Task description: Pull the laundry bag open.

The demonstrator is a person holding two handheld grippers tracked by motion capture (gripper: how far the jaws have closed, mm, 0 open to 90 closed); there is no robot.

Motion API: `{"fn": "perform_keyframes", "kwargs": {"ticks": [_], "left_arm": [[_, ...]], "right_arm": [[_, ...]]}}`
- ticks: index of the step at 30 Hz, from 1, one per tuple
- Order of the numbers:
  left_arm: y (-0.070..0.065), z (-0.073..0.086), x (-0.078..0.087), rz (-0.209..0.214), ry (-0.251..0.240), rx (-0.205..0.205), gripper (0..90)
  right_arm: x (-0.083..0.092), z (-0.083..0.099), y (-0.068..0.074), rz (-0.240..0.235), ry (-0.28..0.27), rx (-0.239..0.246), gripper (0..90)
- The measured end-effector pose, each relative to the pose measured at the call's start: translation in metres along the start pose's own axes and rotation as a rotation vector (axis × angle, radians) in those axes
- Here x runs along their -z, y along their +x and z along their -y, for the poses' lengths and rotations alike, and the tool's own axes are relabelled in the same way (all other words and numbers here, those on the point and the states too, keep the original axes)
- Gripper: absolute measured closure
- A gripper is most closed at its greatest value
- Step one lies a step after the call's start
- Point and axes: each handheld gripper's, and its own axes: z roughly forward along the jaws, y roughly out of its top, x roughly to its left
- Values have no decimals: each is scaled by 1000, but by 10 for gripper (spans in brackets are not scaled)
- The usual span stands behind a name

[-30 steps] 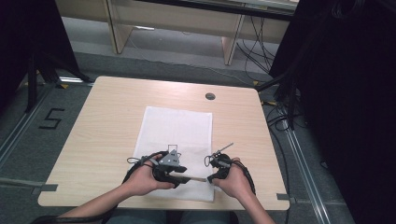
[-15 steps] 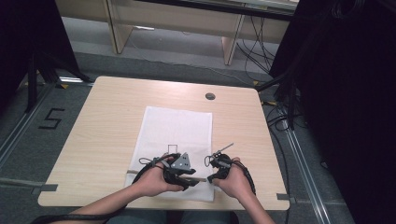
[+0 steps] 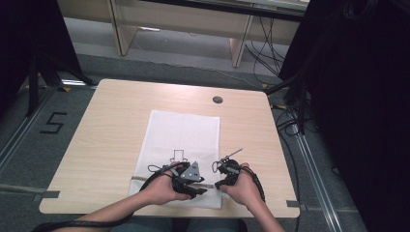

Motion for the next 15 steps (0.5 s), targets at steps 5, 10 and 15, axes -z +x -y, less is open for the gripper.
{"fn": "perform_keyframes", "kwargs": {"ticks": [5,10,15], "left_arm": [[2,-3,-5,3,3,-17,606],[1,-5,-9,7,6,-28,641],[2,-6,-16,14,33,-42,695]], "right_arm": [[-1,0,-4,-24,-6,-12,900],[-1,1,-3,-20,-5,-24,900],[-1,0,-4,-16,3,-7,900]]}}
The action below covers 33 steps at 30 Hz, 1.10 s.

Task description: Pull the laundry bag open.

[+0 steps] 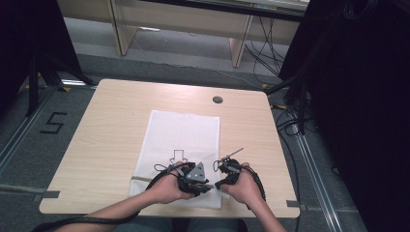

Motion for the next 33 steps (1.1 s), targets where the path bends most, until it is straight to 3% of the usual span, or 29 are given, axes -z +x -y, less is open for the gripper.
{"fn": "perform_keyframes", "kwargs": {"ticks": [6,10,12,17,18,20,23,25,29,33], "left_arm": [[0,-3,-9,6,18,3,724],[2,-1,-10,18,10,31,739],[2,-1,-11,21,1,52,738],[3,-1,-11,18,-3,50,729],[3,0,-11,20,-2,59,727],[4,0,-12,23,0,55,732],[3,1,-14,27,-15,81,775],[3,1,-15,23,-16,84,800],[0,0,-14,4,-6,71,813],[-1,-2,-13,-3,-1,94,818]], "right_arm": [[0,0,0,-1,2,-2,900],[-1,0,-1,-11,-21,7,900],[0,0,-1,-15,-6,3,900],[0,0,-1,-17,-8,4,900],[1,0,1,-19,2,-24,900],[1,0,0,-19,1,-22,900],[1,0,0,-17,-1,-13,900],[2,-1,1,-32,19,-45,900],[1,0,1,-29,3,-38,900],[0,0,-1,-24,-7,-13,900]]}}
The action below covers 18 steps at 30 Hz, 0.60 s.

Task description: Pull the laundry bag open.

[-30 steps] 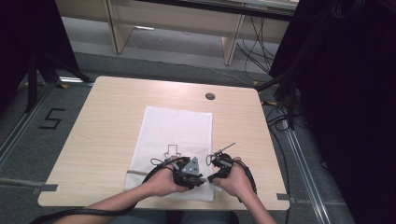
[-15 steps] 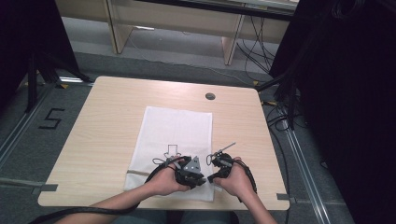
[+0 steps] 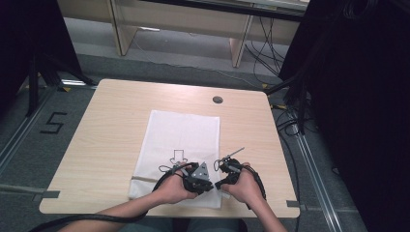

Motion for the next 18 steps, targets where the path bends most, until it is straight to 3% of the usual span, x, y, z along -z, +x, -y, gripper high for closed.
{"fn": "perform_keyframes", "kwargs": {"ticks": [9,11,18], "left_arm": [[1,-4,6,5,5,-3,820],[2,-5,9,1,15,-26,820],[2,-3,11,8,4,-5,820]], "right_arm": [[0,-2,3,14,7,0,900],[0,-2,3,16,9,-2,900],[0,-2,1,8,14,-7,900]]}}
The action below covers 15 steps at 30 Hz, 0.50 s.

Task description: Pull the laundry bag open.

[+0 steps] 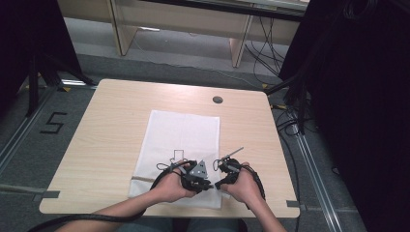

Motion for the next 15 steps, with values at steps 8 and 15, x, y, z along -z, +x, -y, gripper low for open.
{"fn": "perform_keyframes", "kwargs": {"ticks": [8,15], "left_arm": [[1,1,3,3,-9,5,820],[4,3,8,13,-22,20,820]], "right_arm": [[0,0,1,4,-7,6,900],[0,0,1,1,-8,8,900]]}}
